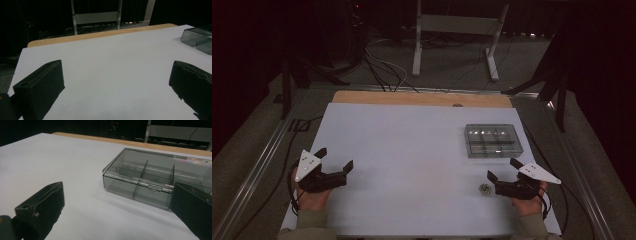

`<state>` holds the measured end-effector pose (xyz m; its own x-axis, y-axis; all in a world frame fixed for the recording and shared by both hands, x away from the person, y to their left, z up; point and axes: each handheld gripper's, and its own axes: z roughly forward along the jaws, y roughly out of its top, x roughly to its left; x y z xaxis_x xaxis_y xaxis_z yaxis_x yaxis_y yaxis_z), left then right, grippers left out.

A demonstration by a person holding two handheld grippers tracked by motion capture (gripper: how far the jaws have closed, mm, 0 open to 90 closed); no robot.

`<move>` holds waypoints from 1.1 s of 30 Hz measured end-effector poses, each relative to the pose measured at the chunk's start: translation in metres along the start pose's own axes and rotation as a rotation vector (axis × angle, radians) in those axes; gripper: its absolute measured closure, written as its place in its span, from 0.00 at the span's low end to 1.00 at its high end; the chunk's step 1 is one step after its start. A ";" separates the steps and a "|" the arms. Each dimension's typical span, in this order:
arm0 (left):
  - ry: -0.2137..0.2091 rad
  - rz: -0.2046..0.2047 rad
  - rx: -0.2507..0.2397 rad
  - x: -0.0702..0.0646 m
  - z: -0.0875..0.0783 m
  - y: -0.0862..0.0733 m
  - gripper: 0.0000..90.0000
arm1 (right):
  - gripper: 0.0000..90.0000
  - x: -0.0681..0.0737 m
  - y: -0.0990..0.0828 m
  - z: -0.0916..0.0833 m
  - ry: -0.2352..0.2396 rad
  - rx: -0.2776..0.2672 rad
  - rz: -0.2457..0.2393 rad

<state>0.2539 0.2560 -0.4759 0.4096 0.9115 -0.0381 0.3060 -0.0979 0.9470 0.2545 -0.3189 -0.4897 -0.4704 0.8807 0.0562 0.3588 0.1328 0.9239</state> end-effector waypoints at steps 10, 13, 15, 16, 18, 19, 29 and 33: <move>0.017 0.022 0.005 -0.005 -0.001 -0.002 0.00 | 0.00 0.001 0.001 0.000 -0.003 -0.003 0.005; 0.023 0.020 0.002 -0.005 -0.001 -0.002 0.00 | 0.00 0.001 0.003 -0.001 -0.004 -0.014 0.012; 0.026 0.020 0.001 -0.005 -0.001 -0.002 0.00 | 0.00 0.001 0.004 -0.002 -0.003 -0.016 0.017; 0.029 0.019 -0.001 -0.005 -0.002 -0.002 0.00 | 0.00 0.001 0.005 -0.002 -0.004 -0.017 0.017; 0.032 0.017 -0.006 -0.005 -0.003 -0.002 0.00 | 0.00 0.001 0.008 -0.004 -0.008 -0.025 0.018; 0.032 0.017 -0.006 -0.005 -0.003 -0.002 0.00 | 0.00 0.001 0.008 -0.004 -0.008 -0.025 0.018; 0.045 -0.002 -0.005 -0.002 -0.003 -0.004 0.00 | 0.00 -0.001 0.029 -0.010 -0.023 -0.052 0.012; 0.048 0.004 -0.006 -0.003 -0.003 -0.004 0.00 | 0.00 -0.002 0.033 -0.010 -0.025 -0.057 0.002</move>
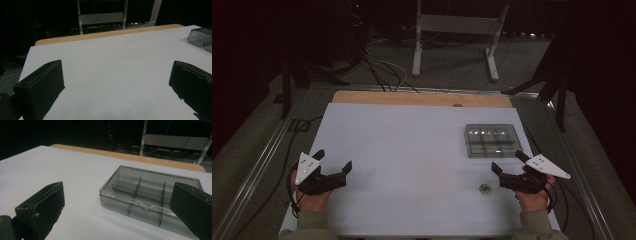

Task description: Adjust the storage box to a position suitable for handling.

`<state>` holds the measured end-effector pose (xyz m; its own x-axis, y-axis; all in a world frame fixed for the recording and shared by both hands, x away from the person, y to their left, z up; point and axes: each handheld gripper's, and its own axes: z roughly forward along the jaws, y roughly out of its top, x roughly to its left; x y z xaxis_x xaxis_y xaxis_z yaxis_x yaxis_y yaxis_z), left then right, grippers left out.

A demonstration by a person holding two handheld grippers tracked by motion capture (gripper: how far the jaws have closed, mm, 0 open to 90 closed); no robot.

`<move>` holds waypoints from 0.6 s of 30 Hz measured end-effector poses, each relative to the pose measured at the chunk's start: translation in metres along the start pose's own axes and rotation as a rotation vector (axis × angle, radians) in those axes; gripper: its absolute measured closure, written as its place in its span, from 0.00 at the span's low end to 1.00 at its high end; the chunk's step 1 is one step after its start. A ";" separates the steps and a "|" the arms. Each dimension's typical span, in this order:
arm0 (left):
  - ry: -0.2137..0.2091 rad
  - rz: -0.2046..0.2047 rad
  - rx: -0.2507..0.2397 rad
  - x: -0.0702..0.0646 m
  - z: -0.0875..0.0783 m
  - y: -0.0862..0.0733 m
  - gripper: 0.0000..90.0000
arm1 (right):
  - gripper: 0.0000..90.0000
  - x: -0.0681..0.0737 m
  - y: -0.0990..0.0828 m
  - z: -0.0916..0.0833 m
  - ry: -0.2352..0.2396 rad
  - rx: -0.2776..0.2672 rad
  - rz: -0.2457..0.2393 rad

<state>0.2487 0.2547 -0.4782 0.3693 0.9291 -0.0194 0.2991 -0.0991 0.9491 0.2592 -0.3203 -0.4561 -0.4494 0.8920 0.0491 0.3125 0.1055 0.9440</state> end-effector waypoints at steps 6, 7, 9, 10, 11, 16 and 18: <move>-0.003 0.003 0.005 -0.001 0.001 -0.001 0.00 | 0.01 -0.006 0.010 0.006 -0.011 0.004 0.019; -0.003 0.003 0.005 -0.001 0.001 -0.001 0.00 | 0.01 -0.006 0.010 0.006 -0.011 0.004 0.019; -0.005 0.003 0.006 -0.001 0.001 -0.002 0.00 | 0.01 -0.008 0.015 0.009 -0.017 0.014 0.027; -0.006 0.006 0.008 -0.002 0.002 -0.002 0.00 | 0.01 -0.008 0.017 0.010 -0.016 0.016 0.032; -0.004 0.008 0.010 -0.002 0.002 -0.002 0.00 | 0.01 -0.009 0.019 0.011 -0.015 0.018 0.032; -0.008 0.010 0.014 -0.003 0.003 -0.002 0.00 | 0.01 -0.010 0.026 0.014 -0.012 0.025 0.027; -0.007 0.008 0.013 -0.003 0.003 -0.003 0.00 | 0.01 -0.013 0.033 0.018 -0.021 0.031 0.025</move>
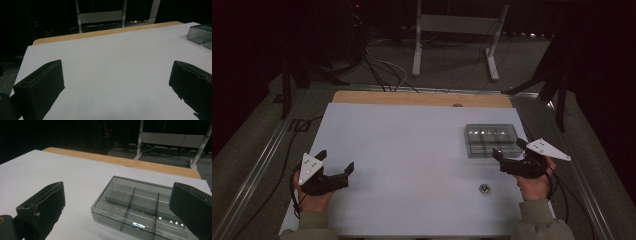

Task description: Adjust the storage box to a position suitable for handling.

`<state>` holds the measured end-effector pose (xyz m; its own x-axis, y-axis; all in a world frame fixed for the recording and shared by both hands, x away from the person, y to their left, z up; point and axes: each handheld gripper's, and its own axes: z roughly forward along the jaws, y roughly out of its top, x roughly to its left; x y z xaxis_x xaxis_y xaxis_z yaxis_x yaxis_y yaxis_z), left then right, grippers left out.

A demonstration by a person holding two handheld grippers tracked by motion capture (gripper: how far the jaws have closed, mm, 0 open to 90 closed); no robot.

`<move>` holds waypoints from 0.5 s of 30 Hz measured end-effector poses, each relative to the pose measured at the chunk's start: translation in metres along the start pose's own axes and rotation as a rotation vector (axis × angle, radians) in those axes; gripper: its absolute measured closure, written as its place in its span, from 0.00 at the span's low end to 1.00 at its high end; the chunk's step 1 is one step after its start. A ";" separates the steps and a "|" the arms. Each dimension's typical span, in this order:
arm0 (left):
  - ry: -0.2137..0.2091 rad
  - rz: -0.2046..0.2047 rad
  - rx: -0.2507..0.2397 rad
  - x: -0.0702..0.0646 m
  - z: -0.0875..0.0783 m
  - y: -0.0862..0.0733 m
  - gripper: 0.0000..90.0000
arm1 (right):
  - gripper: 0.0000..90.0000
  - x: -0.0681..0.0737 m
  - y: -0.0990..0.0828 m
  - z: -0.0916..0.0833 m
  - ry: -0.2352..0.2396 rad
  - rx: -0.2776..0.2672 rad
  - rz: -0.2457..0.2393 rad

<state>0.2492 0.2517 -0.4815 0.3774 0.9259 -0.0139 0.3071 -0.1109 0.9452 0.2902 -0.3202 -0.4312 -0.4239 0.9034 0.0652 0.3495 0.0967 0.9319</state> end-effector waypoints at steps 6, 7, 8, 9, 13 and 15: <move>-0.003 0.003 0.002 0.000 0.001 0.000 0.00 | 0.05 -0.011 0.011 0.005 -0.014 0.009 -0.005; -0.002 0.000 0.002 0.001 0.001 -0.001 0.00 | 0.06 -0.014 0.013 0.006 -0.020 0.016 0.001; -0.002 0.000 0.002 0.001 0.001 -0.001 0.00 | 0.06 -0.016 0.014 0.007 -0.021 0.018 0.003; -0.001 0.000 0.002 0.001 0.001 -0.001 0.00 | 0.07 -0.019 0.016 0.008 -0.022 0.024 0.005; -0.001 -0.001 0.002 0.000 0.001 -0.001 0.00 | 0.21 -0.026 0.020 0.013 -0.051 0.051 0.006; -0.003 -0.002 0.003 0.000 0.001 -0.001 0.00 | 0.27 -0.027 0.021 0.015 -0.077 0.051 0.003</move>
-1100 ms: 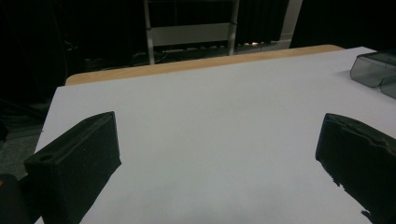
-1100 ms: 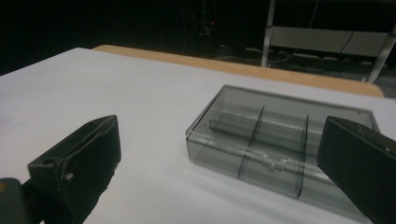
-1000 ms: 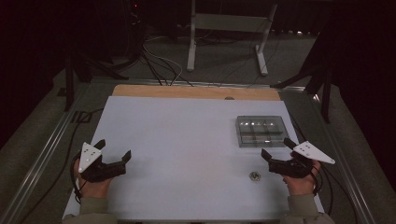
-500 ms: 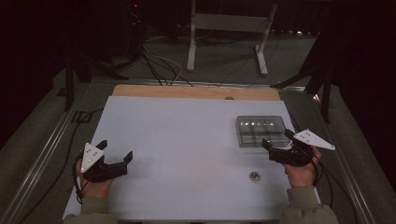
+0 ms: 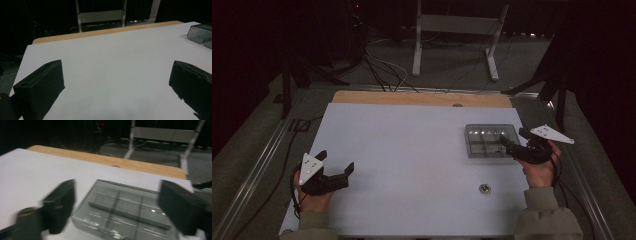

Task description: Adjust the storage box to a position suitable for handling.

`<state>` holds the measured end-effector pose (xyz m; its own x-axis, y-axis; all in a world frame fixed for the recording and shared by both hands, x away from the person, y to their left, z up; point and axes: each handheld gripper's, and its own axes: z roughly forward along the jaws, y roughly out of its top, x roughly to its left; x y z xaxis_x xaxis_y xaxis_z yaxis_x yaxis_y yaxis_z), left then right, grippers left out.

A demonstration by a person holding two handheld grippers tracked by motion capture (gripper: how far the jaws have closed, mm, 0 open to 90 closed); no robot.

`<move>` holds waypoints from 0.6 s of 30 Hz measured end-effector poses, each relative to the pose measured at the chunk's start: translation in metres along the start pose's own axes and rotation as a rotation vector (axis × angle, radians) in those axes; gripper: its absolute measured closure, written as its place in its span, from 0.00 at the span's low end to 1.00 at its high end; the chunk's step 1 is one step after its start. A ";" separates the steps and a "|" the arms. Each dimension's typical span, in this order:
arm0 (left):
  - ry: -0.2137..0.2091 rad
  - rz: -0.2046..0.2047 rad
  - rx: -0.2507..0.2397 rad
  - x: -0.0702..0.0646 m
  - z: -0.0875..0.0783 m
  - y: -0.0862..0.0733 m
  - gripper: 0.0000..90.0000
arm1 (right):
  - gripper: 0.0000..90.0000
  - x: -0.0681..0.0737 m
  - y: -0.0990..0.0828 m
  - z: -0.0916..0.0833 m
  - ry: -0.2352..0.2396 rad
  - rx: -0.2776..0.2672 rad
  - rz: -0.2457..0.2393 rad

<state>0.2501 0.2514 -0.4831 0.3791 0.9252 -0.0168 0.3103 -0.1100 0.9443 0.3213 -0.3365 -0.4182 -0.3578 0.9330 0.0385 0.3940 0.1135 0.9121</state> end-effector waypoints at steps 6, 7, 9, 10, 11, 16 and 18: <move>0.001 0.000 0.004 0.001 0.001 -0.001 0.00 | 0.64 -0.011 0.000 0.009 -0.008 0.031 0.004; 0.001 0.000 0.004 0.001 0.001 -0.001 0.00 | 0.64 -0.011 0.000 0.009 -0.008 0.031 0.004; 0.000 -0.001 0.005 0.001 0.001 -0.001 0.00 | 0.92 -0.022 0.000 0.016 -0.004 0.055 0.009; 0.000 0.001 0.005 0.000 0.001 -0.001 0.00 | 1.00 -0.026 0.000 0.020 -0.009 0.061 0.008; 0.000 0.001 0.005 0.000 0.001 -0.001 0.00 | 1.00 -0.026 0.000 0.020 -0.009 0.061 0.008; 0.000 0.003 0.006 0.000 0.001 -0.001 0.00 | 1.00 -0.042 -0.003 0.034 -0.049 0.103 0.029; 0.000 0.001 0.006 0.000 0.001 -0.001 0.00 | 1.00 -0.045 -0.004 0.036 -0.058 0.111 0.029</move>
<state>0.2511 0.2511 -0.4845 0.3791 0.9252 -0.0154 0.3152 -0.1134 0.9422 0.3660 -0.3666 -0.4384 -0.2969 0.9542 0.0377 0.4959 0.1203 0.8600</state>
